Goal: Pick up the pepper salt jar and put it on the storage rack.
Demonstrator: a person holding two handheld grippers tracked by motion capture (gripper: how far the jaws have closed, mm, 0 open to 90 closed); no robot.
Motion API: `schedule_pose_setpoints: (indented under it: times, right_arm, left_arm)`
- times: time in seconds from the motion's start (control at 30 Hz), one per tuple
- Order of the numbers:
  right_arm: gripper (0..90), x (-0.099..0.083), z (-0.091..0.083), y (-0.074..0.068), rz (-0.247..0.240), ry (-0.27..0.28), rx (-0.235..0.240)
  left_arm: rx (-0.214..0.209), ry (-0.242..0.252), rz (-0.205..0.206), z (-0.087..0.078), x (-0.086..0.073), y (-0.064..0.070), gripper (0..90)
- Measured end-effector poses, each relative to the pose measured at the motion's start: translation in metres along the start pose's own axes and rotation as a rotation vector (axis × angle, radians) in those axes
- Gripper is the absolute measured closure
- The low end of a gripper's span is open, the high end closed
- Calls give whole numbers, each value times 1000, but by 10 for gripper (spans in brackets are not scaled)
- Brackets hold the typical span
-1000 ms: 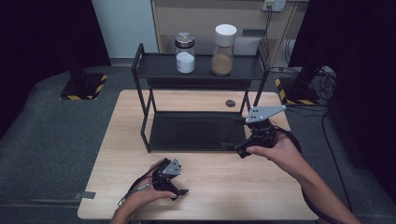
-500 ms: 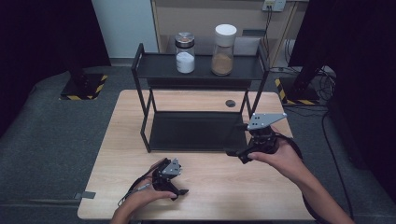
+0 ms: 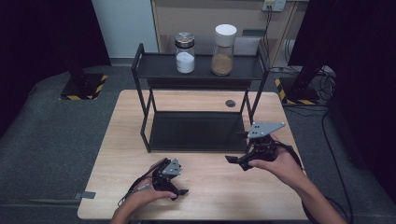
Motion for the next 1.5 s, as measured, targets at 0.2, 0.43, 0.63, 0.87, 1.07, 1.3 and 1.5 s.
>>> schedule_pose_setpoints:
  times: [0.2, 0.43, 0.63, 0.87, 1.07, 1.3, 1.5]
  right_arm:
    - [53, -13, 5, -4, 13, -6, 7]
    - [53, -29, 12, -10, 27, -13, 19]
    - [53, -42, 17, -14, 38, -18, 29]
    - [54, -55, 19, -18, 49, -19, 35]
    - [54, -66, 20, -24, 45, -21, 39]
    - [52, -80, 25, -30, 51, -30, 41]
    - [52, -93, 31, -37, 51, -49, 48]
  left_arm:
    - [0, 0, 0, 0, 0, 0, 0]
    - [0, 0, 1, 0, 0, 0, 0]
    - [0, 0, 0, 0, 0, 0, 0]
    - [0, 0, 0, 0, 0, 0, 0]
    - [0, 0, 0, 0, 0, 0, 0]
    - [0, 0, 0, 0, 0, 0, 0]
    - [0, 1, -1, 0, 0, 0, 0]
Point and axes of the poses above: each handheld gripper's, and its own axes: z roughly forward along the jaws, x roughly out of its top, y roughly to its right, the point moved 10 cm from there along z, roughly forward along the jaws, and after that the axes turned 13 degrees about -z, right-handed, at the moved point
